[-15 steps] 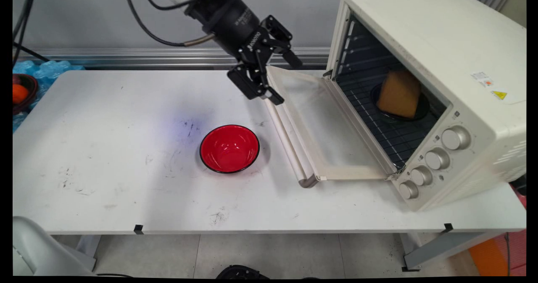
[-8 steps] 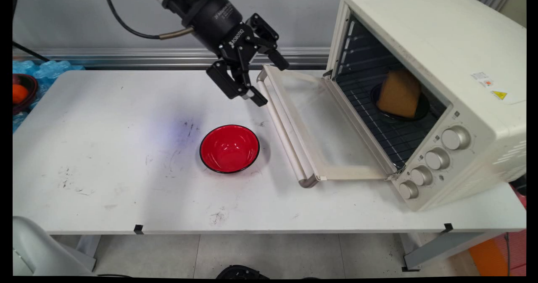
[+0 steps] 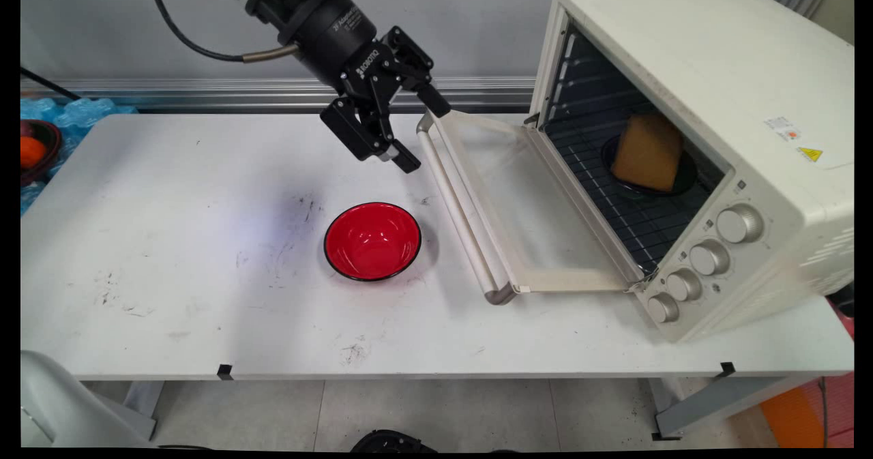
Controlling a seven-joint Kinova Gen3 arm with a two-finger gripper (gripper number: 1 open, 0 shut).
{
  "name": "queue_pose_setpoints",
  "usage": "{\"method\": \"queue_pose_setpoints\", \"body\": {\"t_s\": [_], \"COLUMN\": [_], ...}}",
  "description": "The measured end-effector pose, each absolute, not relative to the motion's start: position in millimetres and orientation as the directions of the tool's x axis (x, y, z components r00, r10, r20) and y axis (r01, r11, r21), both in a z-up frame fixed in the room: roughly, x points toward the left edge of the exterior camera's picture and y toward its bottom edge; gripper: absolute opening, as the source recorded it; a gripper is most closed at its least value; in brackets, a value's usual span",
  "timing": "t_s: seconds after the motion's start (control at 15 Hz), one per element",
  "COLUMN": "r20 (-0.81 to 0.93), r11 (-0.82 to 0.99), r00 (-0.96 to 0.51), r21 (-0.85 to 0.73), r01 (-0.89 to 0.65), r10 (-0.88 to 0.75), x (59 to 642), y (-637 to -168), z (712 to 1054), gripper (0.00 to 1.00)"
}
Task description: Close the oven
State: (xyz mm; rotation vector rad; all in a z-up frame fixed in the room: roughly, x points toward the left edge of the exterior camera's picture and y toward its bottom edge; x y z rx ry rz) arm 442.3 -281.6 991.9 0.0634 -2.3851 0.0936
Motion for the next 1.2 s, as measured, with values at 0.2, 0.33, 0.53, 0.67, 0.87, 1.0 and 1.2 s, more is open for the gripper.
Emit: {"method": "queue_pose_setpoints", "body": {"t_s": [0.2,0.33,0.53,0.67,0.87,1.0,1.2], "r20": [0.671,0.657,0.634,0.617,0.6,0.589,0.573], "r11": [0.99,0.981,0.966,0.953,0.938,0.927,0.909], "r00": [-0.737,-0.743,-0.752,-0.757,-0.758,-0.758,-0.755], "r21": [-0.035,-0.029,-0.031,-0.033,-0.036,-0.038,-0.041], "r01": [-0.138,-0.191,-0.258,-0.301,-0.344,-0.373,-0.414], "r10": [-0.079,-0.125,-0.181,-0.218,-0.255,-0.281,-0.318], "x": [451,459,469,474,476,477,477], "y": [-287,-292,-299,-305,-311,-315,-322], "z": [979,966,944,926,907,893,874], "gripper": [1.0,1.0,1.0,1.0,1.0,1.0,1.0]}}
